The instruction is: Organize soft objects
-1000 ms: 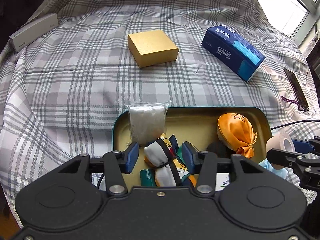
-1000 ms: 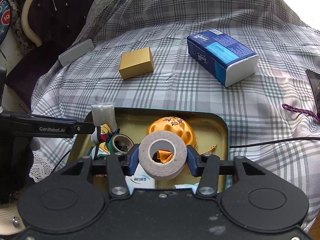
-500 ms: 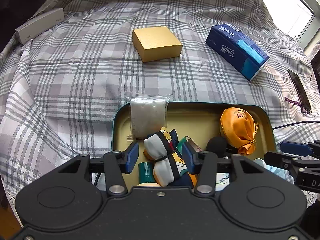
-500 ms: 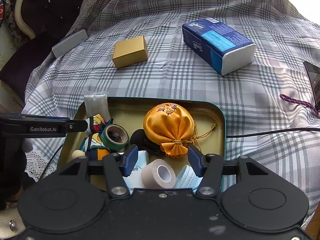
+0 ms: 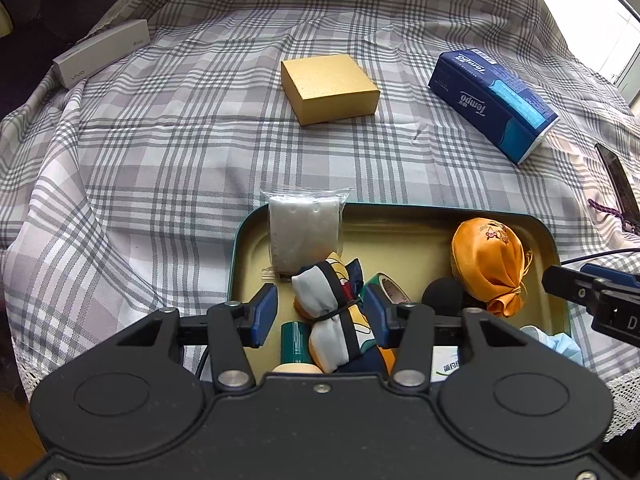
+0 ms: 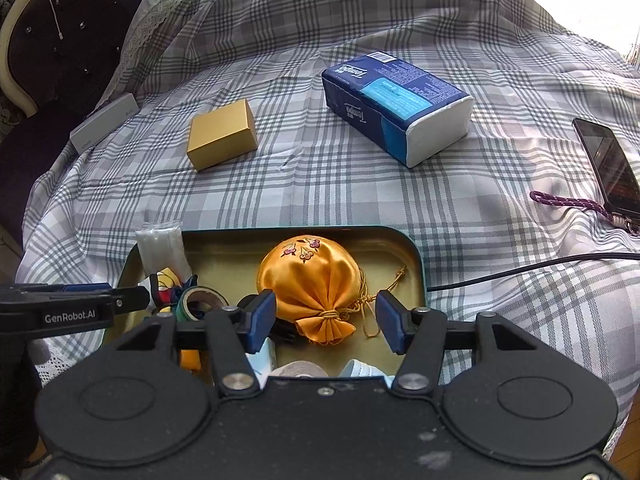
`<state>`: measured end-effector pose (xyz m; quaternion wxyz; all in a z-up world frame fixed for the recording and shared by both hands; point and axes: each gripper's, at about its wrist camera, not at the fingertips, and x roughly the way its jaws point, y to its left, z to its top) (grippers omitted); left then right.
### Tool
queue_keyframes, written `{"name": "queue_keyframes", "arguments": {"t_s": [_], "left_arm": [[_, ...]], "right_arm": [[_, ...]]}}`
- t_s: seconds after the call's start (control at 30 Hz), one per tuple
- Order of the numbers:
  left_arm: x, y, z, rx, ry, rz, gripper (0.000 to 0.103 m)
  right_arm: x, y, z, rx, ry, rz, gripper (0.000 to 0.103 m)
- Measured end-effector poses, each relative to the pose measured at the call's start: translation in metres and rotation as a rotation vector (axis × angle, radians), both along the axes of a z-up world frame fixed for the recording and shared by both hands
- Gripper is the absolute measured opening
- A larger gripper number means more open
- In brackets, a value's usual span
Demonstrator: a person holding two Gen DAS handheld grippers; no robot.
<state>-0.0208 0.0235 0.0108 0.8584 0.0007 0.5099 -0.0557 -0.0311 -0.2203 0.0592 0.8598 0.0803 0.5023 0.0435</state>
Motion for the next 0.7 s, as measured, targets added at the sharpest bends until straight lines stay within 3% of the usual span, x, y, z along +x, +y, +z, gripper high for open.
{"name": "queue_keyframes", "arguments": {"t_s": [0.2,0.7], "left_arm": [[0.0,-0.005,-0.001,0.047,-0.022,0.018,0.047],[0.006,-0.011,-0.008,0.063,-0.002,0.02,0.048]], "right_arm": [[0.005,0.001,-0.004,-0.015,-0.019,-0.039,0.055],[0.015,0.002,-0.01,-0.026,-0.036,-0.064,0.055]]}}
